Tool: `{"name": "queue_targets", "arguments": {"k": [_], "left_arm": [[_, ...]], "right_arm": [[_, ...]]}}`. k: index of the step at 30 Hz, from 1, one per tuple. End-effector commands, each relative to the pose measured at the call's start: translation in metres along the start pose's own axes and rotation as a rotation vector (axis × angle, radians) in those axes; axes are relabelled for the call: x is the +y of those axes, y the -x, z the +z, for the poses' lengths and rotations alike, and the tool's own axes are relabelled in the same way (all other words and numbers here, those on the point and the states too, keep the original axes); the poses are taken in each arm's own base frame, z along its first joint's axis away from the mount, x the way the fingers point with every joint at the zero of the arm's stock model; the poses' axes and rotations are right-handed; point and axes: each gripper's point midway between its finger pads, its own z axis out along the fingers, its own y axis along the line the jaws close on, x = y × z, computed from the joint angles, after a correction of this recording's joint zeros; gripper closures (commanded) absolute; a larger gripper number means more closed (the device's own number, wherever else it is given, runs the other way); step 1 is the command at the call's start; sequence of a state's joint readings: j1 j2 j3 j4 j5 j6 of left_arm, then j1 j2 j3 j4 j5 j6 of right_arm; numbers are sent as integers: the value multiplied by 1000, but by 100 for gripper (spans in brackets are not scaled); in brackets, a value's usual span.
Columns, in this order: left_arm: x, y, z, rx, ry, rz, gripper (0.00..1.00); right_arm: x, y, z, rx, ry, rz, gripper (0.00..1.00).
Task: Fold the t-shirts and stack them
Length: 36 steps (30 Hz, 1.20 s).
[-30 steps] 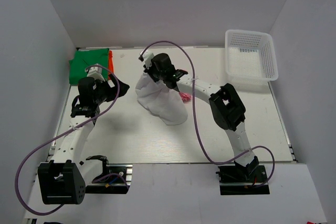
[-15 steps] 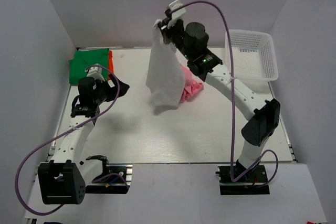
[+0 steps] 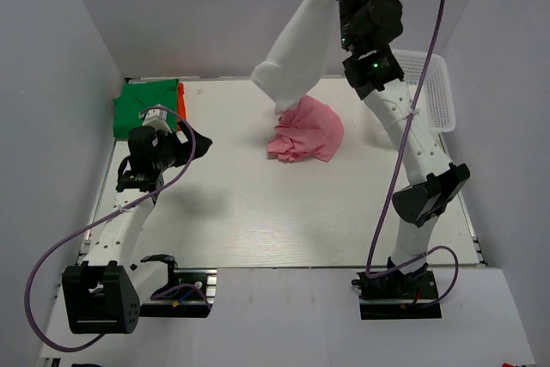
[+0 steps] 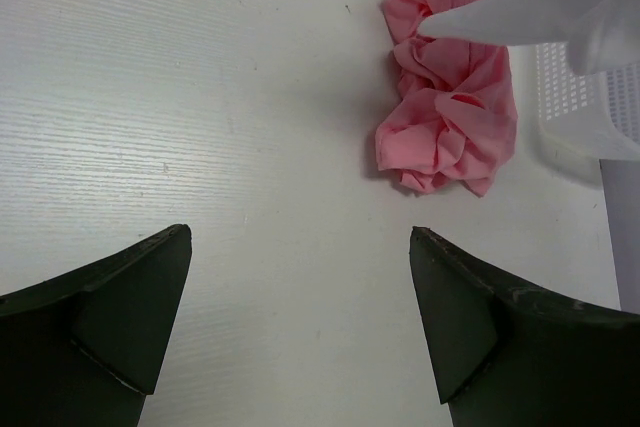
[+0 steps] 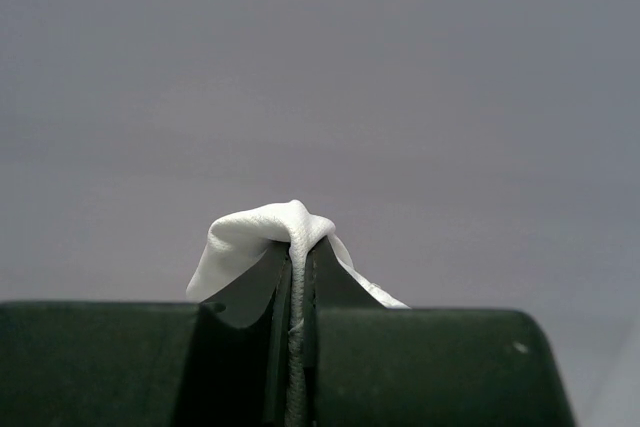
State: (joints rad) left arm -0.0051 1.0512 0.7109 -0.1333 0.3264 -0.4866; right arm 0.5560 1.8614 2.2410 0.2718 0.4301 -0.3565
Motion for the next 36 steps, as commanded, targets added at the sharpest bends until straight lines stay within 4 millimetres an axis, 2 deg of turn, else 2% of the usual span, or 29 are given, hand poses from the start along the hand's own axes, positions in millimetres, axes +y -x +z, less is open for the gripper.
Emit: {"name": "queue_targets", "arguments": {"k": [1,2,3,4,5,7,8,9,11,13,14,17,18,19,21,22,28,30,31,35,36], "left_arm": [[-2,-2,1,6,-16,-1,0],[-2,-2,1,6,-16,-1,0],[-2,-2,1,6,-16,-1,0],[-2,-2,1,6,-16,-1,0],[-2,-2,1,6,-16,-1,0],[-2,-2,1,6,-16,-1,0],[0,-5,3,15,-11,-4,0],[0,-5,3,15,-11,-4,0],[-1,-3,4,15,-11,5,0],[1,-5,6,24,-6,1,0],[1,-5,6,24,-6,1,0],[4,-7,10,34,-1,-3,0],[6,-10,12,43,4,-6,0],[8,-12,14,52,9,-10,0],[8,-11,16,54,10,-11,0],[8,-11,16,55,10,-11,0],[8,-12,19,68,7,-15,0],[10,-11,20,63,15,-14,0],[10,-11,20,64,14,-5,0],[10,-11,20,64,14,-5,0],[10,-11,20,64,14,-5,0]], "right_arm": [[-77,28,9,-107,-234,-64,100],[-104,22,12,-102,-278,-102,100],[-111,20,14,-105,-288,-114,100],[-127,17,14,-101,-325,-127,100],[-133,9,17,-92,-335,-141,100],[-164,-3,19,-77,-393,-178,100],[-171,-7,20,-75,-407,-179,100],[-194,-9,19,-74,-441,-204,100],[-208,-19,21,-68,-469,-206,100],[-235,-21,19,-65,-506,-237,100],[-239,-24,20,-64,-515,-243,100],[-274,-36,17,-41,-556,-303,100],[-276,-43,18,-27,-559,-315,100],[-291,-46,15,-14,-579,-355,100],[-298,-62,16,10,-587,-370,100],[-318,-63,12,15,-620,-388,100],[-337,-99,9,76,-606,-366,100],[-351,-117,7,108,-634,-378,100],[-354,-112,10,95,-638,-380,100],[-376,-114,3,125,-663,-434,100],[-377,-124,2,148,-650,-440,100]]}}
